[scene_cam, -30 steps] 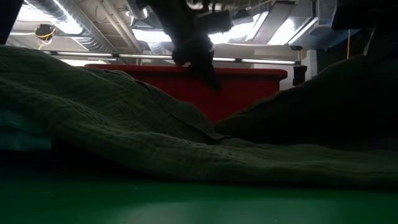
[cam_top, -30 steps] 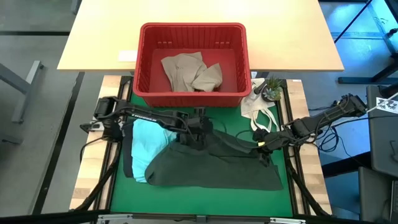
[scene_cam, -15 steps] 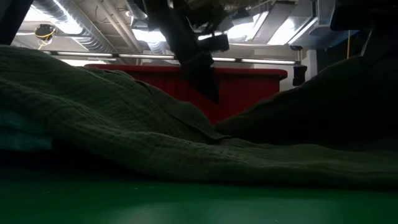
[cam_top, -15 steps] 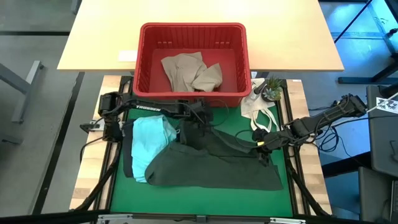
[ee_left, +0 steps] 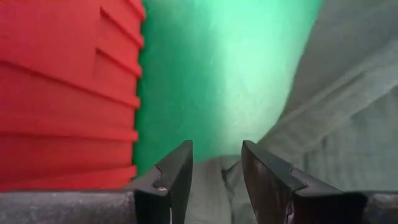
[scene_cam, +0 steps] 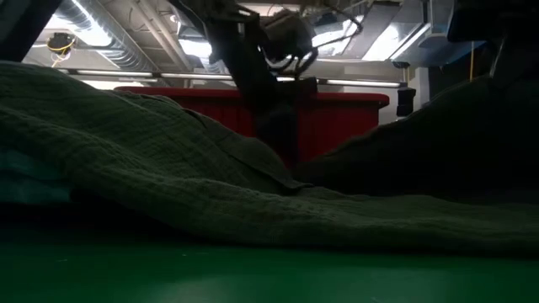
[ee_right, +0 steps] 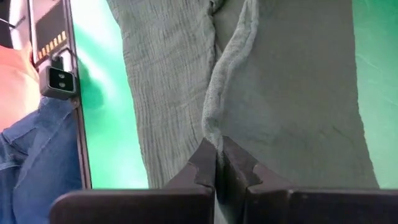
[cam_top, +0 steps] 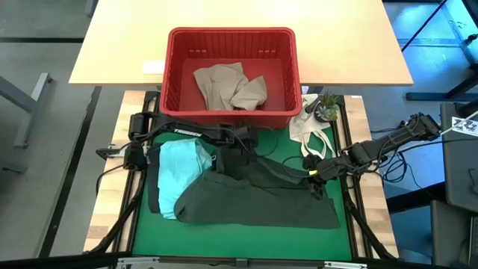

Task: Fold Laundry from Bin
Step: Fold the green polo shirt from the red laundry bin

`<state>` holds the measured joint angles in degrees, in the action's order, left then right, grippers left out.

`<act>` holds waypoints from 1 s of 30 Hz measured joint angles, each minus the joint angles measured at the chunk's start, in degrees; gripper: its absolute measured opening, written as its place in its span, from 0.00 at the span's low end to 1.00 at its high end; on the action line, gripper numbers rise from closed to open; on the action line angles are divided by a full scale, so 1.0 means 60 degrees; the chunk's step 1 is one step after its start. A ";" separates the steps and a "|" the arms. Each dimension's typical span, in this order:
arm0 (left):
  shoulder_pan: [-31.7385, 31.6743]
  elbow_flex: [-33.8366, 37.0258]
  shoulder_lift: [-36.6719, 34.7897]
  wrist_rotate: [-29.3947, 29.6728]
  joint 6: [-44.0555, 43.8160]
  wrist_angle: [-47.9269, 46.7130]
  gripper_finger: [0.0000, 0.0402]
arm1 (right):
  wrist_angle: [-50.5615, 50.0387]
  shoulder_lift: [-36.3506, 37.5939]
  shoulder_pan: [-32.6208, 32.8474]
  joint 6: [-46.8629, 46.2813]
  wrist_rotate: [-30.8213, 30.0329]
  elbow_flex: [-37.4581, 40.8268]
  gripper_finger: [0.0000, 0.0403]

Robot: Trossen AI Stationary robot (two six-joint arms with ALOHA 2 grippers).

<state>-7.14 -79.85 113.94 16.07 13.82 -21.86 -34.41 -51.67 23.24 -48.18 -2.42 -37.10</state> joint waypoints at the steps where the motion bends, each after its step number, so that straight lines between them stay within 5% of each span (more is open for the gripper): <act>1: -0.0006 0.0000 0.0052 0.0090 0.0000 -0.0028 0.33 | -0.0026 0.0000 0.0007 0.0000 0.0002 0.0000 0.02; 30: -0.0043 0.0007 0.0591 0.0405 -0.0284 -0.0631 0.33 | 0.0021 0.0006 0.0000 0.0076 0.0058 0.0000 0.02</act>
<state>-7.40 -79.81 117.48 18.50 12.12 -25.65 -34.28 -51.64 23.24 -47.72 -2.07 -37.10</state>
